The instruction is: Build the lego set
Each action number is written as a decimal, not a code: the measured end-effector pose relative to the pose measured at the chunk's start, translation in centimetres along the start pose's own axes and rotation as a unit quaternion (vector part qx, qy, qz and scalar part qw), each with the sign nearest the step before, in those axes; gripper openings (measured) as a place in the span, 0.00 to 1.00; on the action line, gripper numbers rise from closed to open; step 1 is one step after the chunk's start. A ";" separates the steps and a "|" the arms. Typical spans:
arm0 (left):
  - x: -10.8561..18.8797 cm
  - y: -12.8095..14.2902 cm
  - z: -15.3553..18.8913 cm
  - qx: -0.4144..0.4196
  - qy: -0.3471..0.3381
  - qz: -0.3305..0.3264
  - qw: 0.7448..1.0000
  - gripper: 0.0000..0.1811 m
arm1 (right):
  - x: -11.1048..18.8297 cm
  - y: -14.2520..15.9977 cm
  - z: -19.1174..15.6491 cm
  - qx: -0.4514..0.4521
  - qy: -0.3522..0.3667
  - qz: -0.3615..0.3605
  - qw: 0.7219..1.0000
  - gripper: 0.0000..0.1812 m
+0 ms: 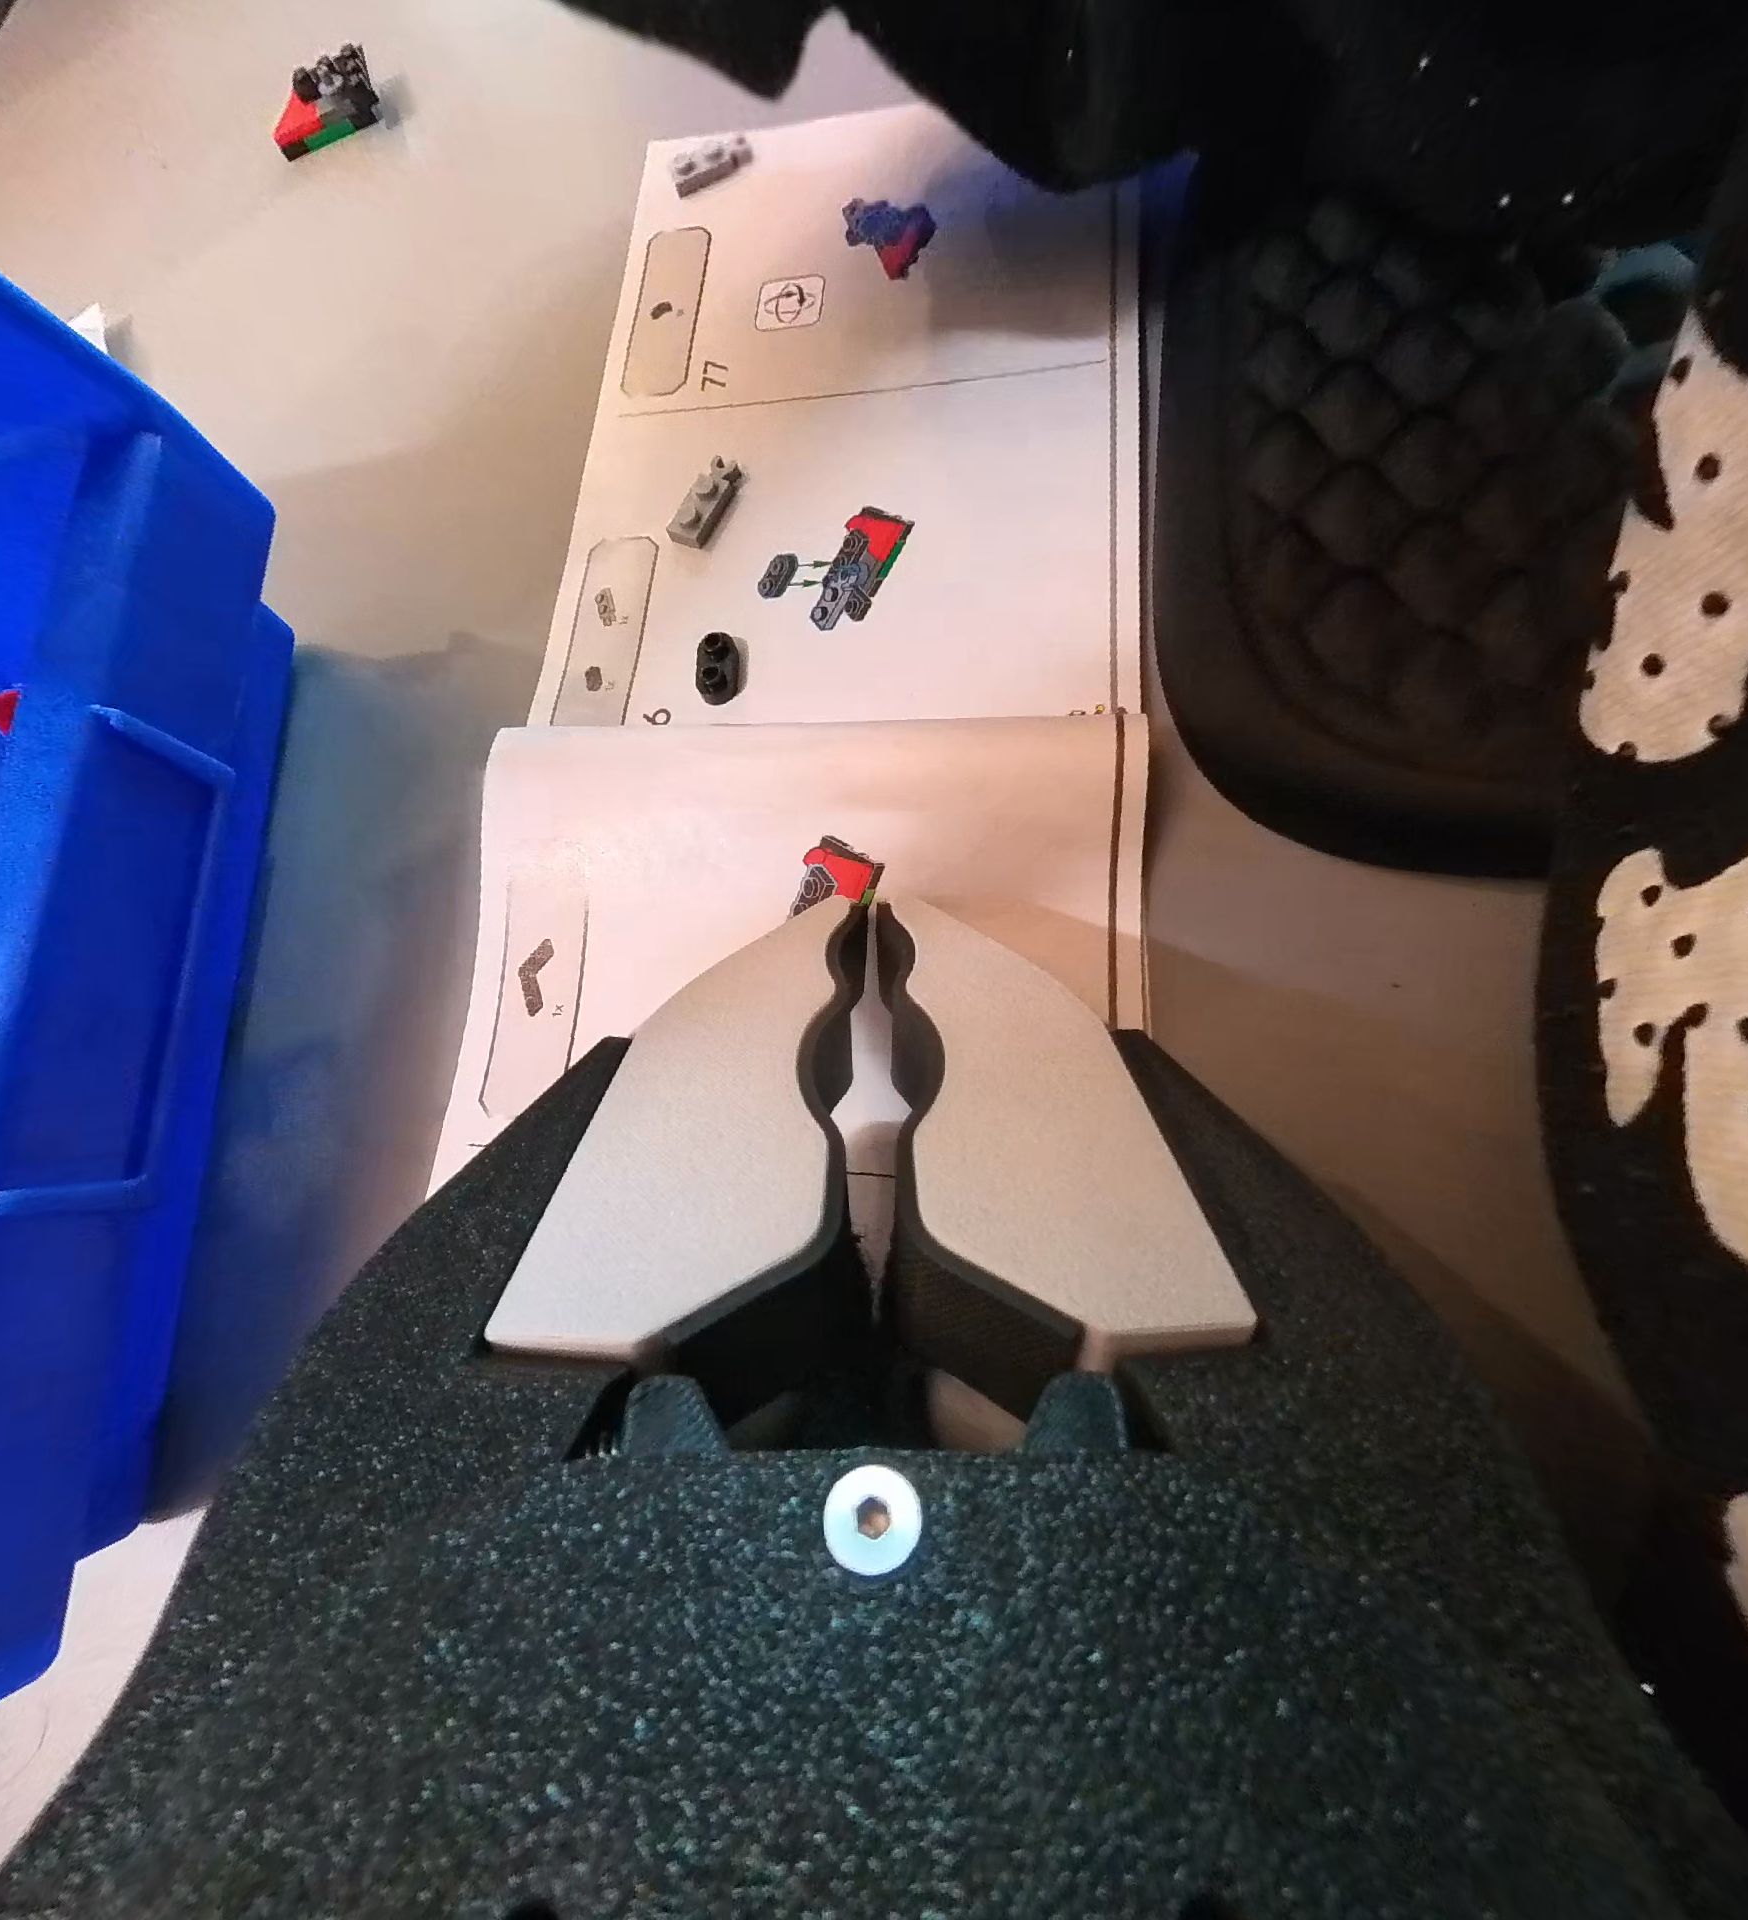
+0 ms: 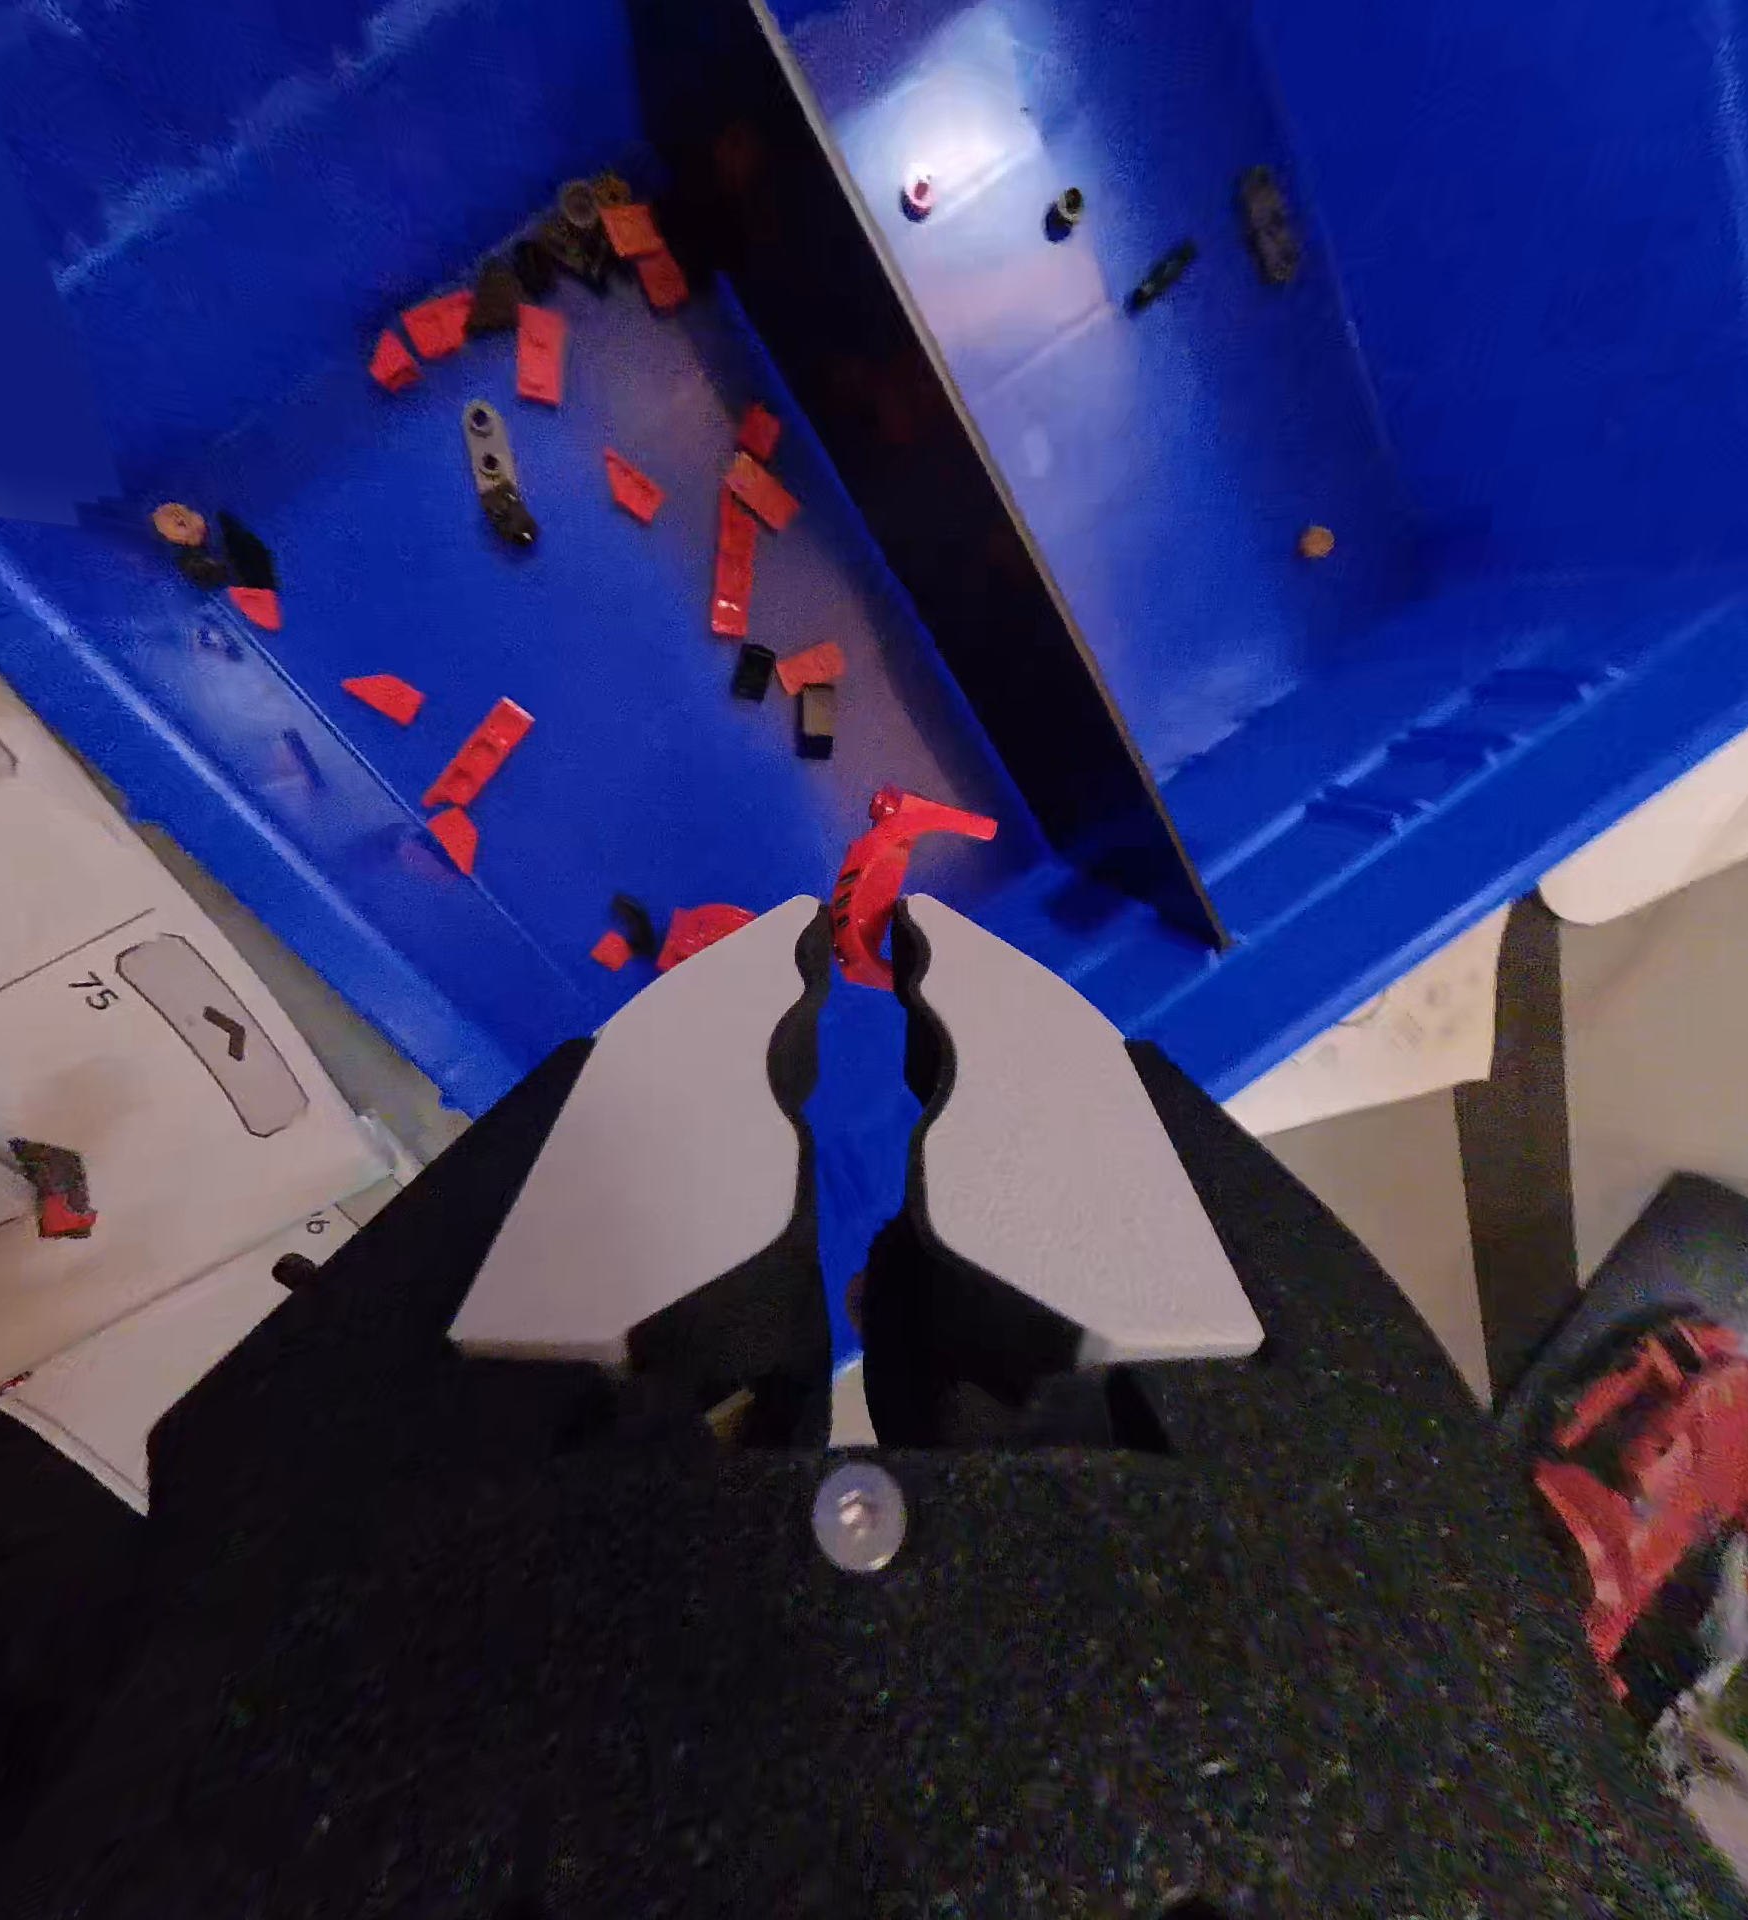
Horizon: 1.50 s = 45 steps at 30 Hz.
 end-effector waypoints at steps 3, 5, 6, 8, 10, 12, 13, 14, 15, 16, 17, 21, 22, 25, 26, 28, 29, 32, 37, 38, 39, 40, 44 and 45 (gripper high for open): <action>0.0 0.0 0.0 -0.001 -0.001 0.000 1.000 0.01 | 0.6 0.4 0.1 -0.005 0.015 -0.004 1.000 0.06; 0.0 0.0 0.0 -0.001 -0.001 0.000 1.000 0.01 | 0.5 0.4 0.0 -0.004 0.016 -0.002 1.000 0.08; 0.0 0.0 -0.1 -0.001 -0.001 0.000 1.000 0.01 | 0.4 0.5 -0.1 -0.003 0.018 -0.006 1.000 0.10; 0.0 0.0 0.0 -0.001 -0.001 -0.001 1.000 0.01 | 0.3 0.6 0.0 0.000 0.028 -0.010 1.000 0.15; 0.0 0.0 -0.1 -0.001 -0.001 -0.001 1.000 0.01 | 0.3 0.6 0.0 -0.001 0.027 -0.006 1.000 0.16; 0.0 0.0 -0.1 -0.001 -0.001 -0.001 1.000 0.00 | 0.5 0.6 0.1 -0.005 0.030 0.000 1.000 0.16; 0.0 0.0 -0.1 -0.001 -0.001 -0.001 1.000 0.00 | 0.6 0.6 0.1 -0.006 0.031 0.003 0.999 0.17; 0.0 0.0 -0.1 0.000 -0.001 -0.001 1.000 0.00 | 0.6 0.6 0.0 -0.007 0.029 0.008 1.000 0.17; 0.1 -0.1 -0.1 -0.001 -0.001 -0.001 1.000 0.00 | 0.7 0.5 -0.1 -0.006 0.023 0.016 1.000 0.17; 0.1 -0.1 -0.1 0.000 -0.001 -0.001 1.000 0.00 | 0.7 0.4 -0.3 -0.003 0.011 0.025 1.000 0.17; 0.1 -0.1 -0.1 0.000 -0.001 -0.001 1.000 0.00 | 0.7 0.2 -0.6 0.001 -0.005 0.034 0.999 0.17; 0.1 -0.1 -0.1 -0.001 -0.001 -0.001 1.000 0.00 | 0.9 -0.5 -1.7 0.011 -0.075 0.084 0.994 0.17; -0.1 0.0 0.0 -0.001 -0.001 -0.001 1.000 0.00 | 1.0 -0.7 -1.9 0.012 -0.093 0.098 0.991 0.18; 0.0 -0.1 0.0 0.000 -0.001 -0.001 1.000 0.00 | 1.3 -1.2 -2.1 0.011 -0.115 0.134 0.984 0.18; 0.0 -0.1 0.0 0.000 0.000 -0.001 1.000 0.00 | 1.3 -1.5 -2.0 0.011 -0.107 0.151 0.983 0.18; 0.0 -0.1 0.0 0.001 0.000 -0.001 1.000 0.00 | 0.6 -2.7 -2.0 0.006 -0.101 0.205 0.973 0.17; 0.0 -0.1 0.0 0.001 -0.001 -0.001 1.000 0.00 | -0.1 -3.3 -2.4 0.007 -0.112 0.228 0.967 0.20; 0.0 -0.1 0.0 -0.002 -0.003 -0.002 1.000 0.00 | -3.5 -4.9 -3.9 0.009 -0.161 0.236 0.958 0.28; 0.0 -0.2 0.1 -0.007 -0.008 -0.002 1.000 0.00 | -7.5 -6.4 -4.6 0.028 -0.199 0.191 0.961 0.36; 0.0 -0.2 0.1 -0.008 -0.008 -0.002 1.000 0.00 | -7.9 -6.5 -4.6 0.032 -0.207 0.182 0.961 0.35; -0.1 -0.3 0.0 -0.007 -0.008 -0.002 1.000 0.00 | -8.1 -6.6 -4.7 0.035 -0.211 0.178 0.961 0.35; -0.1 -0.3 0.0 -0.006 -0.007 -0.001 1.000 0.00 | -8.2 -6.6 -4.7 0.038 -0.210 0.181 0.960 0.35; -0.1 -0.2 0.1 -0.007 -0.008 -0.001 1.000 0.00 | -8.7 -6.4 -5.0 0.074 -0.180 0.193 0.962 0.40; -0.1 -0.2 0.1 -0.007 -0.008 0.000 1.000 0.00 | -9.0 -6.2 -5.3 0.096 -0.160 0.195 0.963 0.41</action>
Point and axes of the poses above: each gripper's, where its closed fingertips meet, x back along the fingers, y out of its underside, z = x × y across the jaws, the point moved 8 cm from there along x, back along the fingers, and after that the axes turned 6 degrees about -x, right-handed, at the moved point
